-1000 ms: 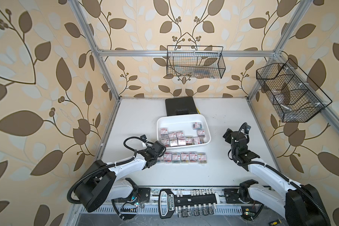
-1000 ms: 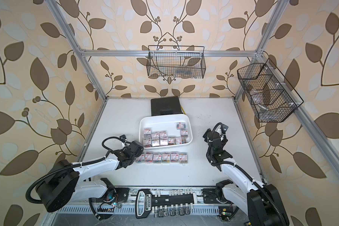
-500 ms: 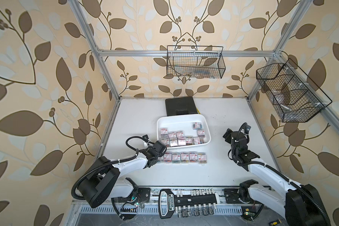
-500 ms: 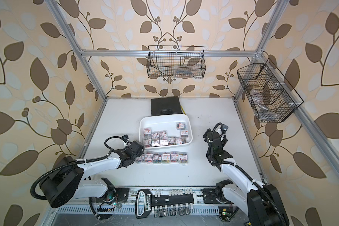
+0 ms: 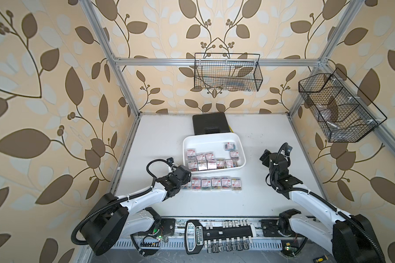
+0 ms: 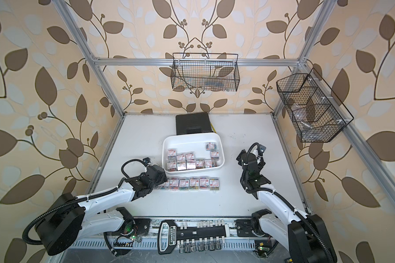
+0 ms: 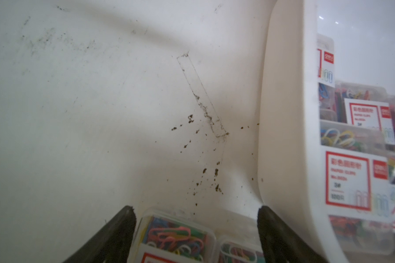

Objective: Take the paper clips out of the storage box
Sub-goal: Place the boxed paper clips at the center of the board, then pick up the boxed paper clips from the storage box.

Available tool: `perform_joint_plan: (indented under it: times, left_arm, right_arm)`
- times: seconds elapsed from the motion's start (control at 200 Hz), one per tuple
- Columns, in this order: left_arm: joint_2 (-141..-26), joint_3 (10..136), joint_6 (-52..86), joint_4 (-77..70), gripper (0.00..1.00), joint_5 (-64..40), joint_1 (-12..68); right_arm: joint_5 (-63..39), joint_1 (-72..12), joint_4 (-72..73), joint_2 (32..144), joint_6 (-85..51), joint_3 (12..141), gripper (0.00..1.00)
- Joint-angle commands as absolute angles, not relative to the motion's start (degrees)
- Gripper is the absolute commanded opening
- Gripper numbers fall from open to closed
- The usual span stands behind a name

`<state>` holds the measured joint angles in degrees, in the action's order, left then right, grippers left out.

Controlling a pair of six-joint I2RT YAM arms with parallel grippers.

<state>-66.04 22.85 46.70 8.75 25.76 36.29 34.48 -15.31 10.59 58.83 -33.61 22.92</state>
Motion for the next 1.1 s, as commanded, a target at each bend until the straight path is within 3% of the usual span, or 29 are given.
perform_joint_plan:
  times: [0.0,0.27,0.46,0.665,0.91,1.095]
  left_arm:
    - [-64.61,24.73,47.46,12.88,0.87,28.94,36.12]
    - [-61.51,38.02,46.69,31.34,0.91,38.49,36.12]
    - [-60.07,41.08,42.15,32.93,0.96,51.37,36.12]
    - [-62.47,38.02,39.59,26.20,0.98,56.83,36.18]
    - [-65.24,39.82,38.17,25.06,0.99,54.14,36.12]
    - [-64.58,32.24,31.42,6.47,0.99,57.23,35.66]
  right_arm:
    - [34.97,-15.65,11.25,58.61,-33.61,22.24,0.89]
    - [37.64,-18.06,11.68,58.97,-32.50,22.58,0.91]
    - [38.07,-18.66,10.60,58.87,-32.26,23.15,0.94]
    - [36.19,-20.55,7.71,57.21,-35.37,23.91,0.94]
    - [42.17,-35.95,4.53,62.34,-33.97,33.72,0.92]
    - [41.57,-42.27,-0.42,70.81,-31.53,44.02,0.87]
